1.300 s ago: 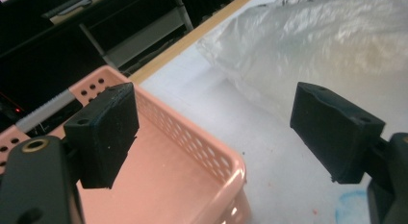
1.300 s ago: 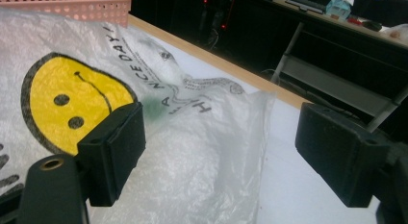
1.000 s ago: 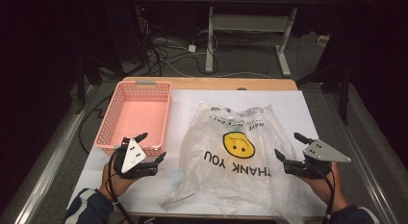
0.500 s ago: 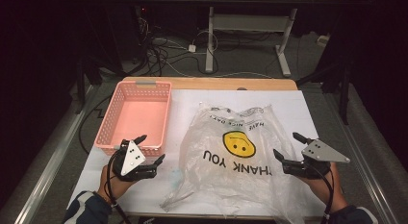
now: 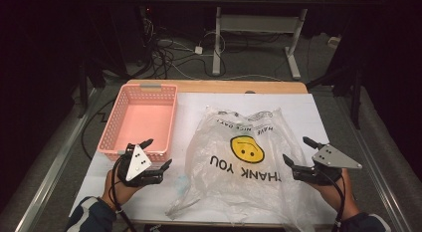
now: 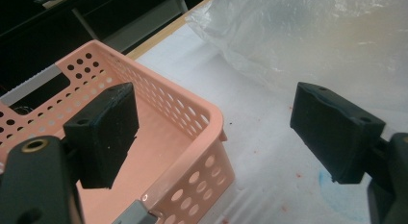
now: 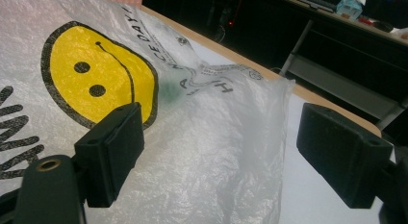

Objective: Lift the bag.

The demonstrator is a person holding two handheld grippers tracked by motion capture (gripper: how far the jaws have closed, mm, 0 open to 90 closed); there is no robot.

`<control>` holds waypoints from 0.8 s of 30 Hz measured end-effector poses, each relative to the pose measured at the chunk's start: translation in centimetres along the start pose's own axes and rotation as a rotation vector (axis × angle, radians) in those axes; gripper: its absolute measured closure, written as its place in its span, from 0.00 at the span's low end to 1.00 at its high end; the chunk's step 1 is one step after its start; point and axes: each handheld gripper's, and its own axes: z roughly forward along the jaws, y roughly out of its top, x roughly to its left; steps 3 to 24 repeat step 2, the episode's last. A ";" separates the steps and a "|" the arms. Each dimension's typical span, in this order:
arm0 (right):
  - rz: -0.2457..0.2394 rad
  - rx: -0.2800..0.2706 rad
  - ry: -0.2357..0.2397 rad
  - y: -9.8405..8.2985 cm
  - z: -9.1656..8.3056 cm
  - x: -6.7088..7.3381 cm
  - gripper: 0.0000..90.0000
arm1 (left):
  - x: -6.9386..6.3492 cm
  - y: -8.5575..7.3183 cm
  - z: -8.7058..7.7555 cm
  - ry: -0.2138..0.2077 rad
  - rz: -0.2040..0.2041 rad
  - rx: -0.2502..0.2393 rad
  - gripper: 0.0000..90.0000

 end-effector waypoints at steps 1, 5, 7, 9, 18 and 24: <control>0.001 0.001 0.000 0.0 0.0 0.0 0.20 | 0.0 0.0 0.0 -0.002 -0.001 0.003 0.19; 0.004 0.001 0.000 0.0 0.0 -0.1 0.20 | 0.0 0.0 0.1 -0.003 -0.003 0.005 0.19; 0.004 0.001 0.000 0.0 0.0 -0.1 0.20 | 0.0 0.0 0.1 -0.003 -0.003 0.005 0.19; 0.004 0.001 0.000 0.0 0.0 -0.1 0.20 | 0.0 0.0 0.1 -0.003 -0.003 0.005 0.19; 0.004 0.001 0.000 0.0 0.0 -0.1 0.20 | 0.0 0.0 0.1 -0.003 -0.003 0.005 0.19; 0.004 0.001 0.000 0.0 0.0 -0.1 0.20 | 0.0 0.0 0.1 -0.003 -0.003 0.005 0.19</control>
